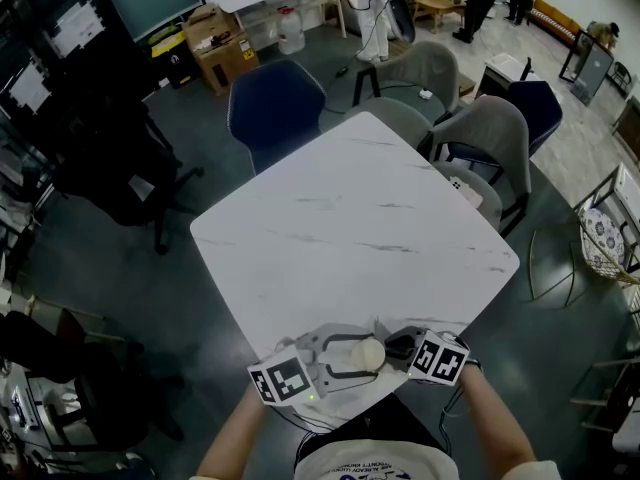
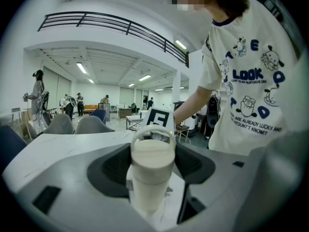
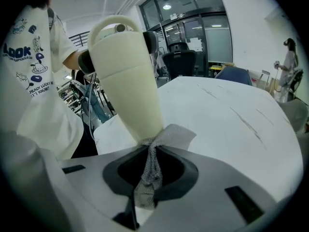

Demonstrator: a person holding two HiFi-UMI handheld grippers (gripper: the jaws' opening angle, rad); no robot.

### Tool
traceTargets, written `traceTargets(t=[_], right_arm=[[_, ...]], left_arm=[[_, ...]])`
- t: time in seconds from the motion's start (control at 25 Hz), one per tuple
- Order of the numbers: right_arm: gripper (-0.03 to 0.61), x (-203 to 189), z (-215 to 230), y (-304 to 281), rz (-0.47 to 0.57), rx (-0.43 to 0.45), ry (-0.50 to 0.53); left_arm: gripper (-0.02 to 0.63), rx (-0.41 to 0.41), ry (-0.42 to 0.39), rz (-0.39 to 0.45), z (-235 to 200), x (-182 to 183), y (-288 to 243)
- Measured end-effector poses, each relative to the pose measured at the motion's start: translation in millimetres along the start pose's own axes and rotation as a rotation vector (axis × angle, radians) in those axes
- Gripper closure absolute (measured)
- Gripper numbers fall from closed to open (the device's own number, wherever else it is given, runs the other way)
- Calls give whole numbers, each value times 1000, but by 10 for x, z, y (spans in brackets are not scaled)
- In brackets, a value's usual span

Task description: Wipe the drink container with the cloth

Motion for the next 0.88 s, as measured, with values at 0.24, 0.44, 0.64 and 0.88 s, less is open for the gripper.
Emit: traceTargets(t=[0.24,0.44,0.64,0.88], right_arm=[[532,-79,6,-107,-52,-29,5],[532,-127,2,-193,-96,-57,18],[532,-144,3,-246,-121,-86,12],[532,-157,11,-263,-122,-111,-6]], left_arm=[[325,2,0,0,-1,23,6],[325,8,0,0,6,15,10],[325,21,5,2,10,11,29],[325,51,18,6,6,3,29]])
Point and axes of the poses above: the fingertips, and each gripper's own axes: y backward along the fingers, z to its right, x out of its top, the point moved 3 cm from there along y, backward along the fingers, and after that the axes turned 5 degrees about -x, right-handed, at the moved point
